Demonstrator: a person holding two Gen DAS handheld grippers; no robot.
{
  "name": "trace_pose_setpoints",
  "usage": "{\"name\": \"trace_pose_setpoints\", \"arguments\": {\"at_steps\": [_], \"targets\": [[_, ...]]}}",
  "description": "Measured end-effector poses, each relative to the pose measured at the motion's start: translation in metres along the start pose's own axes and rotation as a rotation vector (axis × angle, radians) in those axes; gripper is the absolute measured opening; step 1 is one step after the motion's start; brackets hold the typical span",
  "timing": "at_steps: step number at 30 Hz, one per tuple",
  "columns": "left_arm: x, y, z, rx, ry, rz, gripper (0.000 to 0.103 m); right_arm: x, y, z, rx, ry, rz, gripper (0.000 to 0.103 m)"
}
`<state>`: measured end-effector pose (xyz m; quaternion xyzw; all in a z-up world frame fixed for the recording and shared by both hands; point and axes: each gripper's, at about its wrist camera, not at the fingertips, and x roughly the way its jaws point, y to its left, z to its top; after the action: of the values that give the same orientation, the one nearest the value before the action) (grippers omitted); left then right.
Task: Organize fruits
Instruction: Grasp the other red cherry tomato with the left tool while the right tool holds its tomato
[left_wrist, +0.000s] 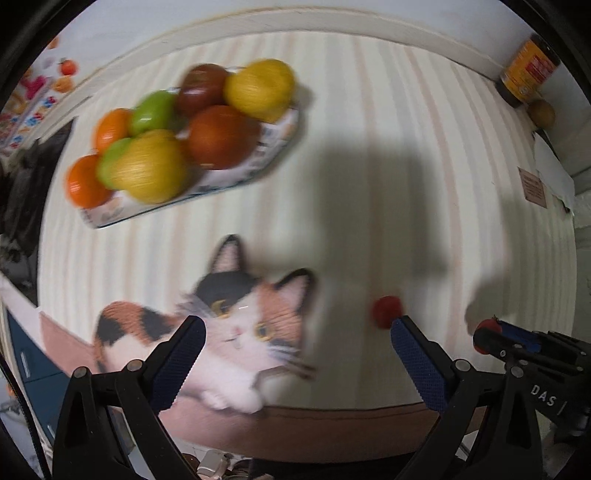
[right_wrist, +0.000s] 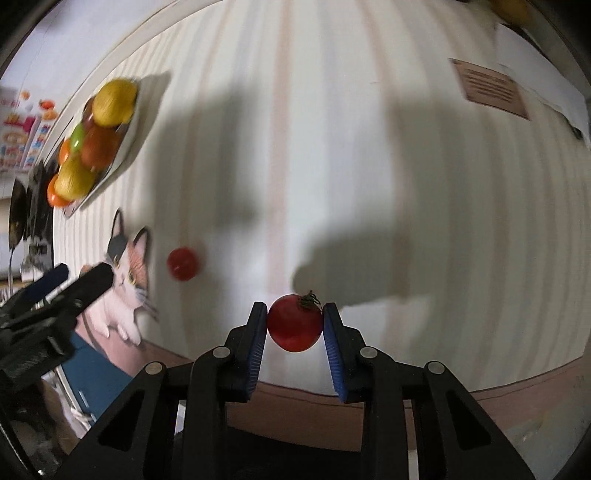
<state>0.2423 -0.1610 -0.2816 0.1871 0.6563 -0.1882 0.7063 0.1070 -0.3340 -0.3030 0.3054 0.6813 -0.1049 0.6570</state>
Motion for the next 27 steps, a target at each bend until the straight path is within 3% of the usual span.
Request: {"name": "trace_pose_setpoints", "arguments": {"at_steps": [4,6,17,23,27], "targets": [[0.015,-0.019,0.009,0.032,0.021,-0.039,0.102,-0.005,-0.015,0.005,0.035,-0.017,-0.005,0.033],[0.023,-0.028,0.012,0.050,0.040,-0.068,0.097,-0.004,-0.019,0.005,0.051,-0.021,-0.004,0.033],[0.048,-0.048,0.023,0.091,0.086,-0.110,0.037,-0.007,-0.020,0.014,0.059,-0.035,0.003,0.033],[0.051,-0.058,0.025,0.104,0.075,-0.121,0.023,-0.011,-0.020,0.018,0.051,-0.037,0.003,0.033],[0.051,-0.063,0.025,0.102,0.075,-0.130,0.019,-0.018,-0.024,0.018,0.050,-0.045,0.006,0.033]]}}
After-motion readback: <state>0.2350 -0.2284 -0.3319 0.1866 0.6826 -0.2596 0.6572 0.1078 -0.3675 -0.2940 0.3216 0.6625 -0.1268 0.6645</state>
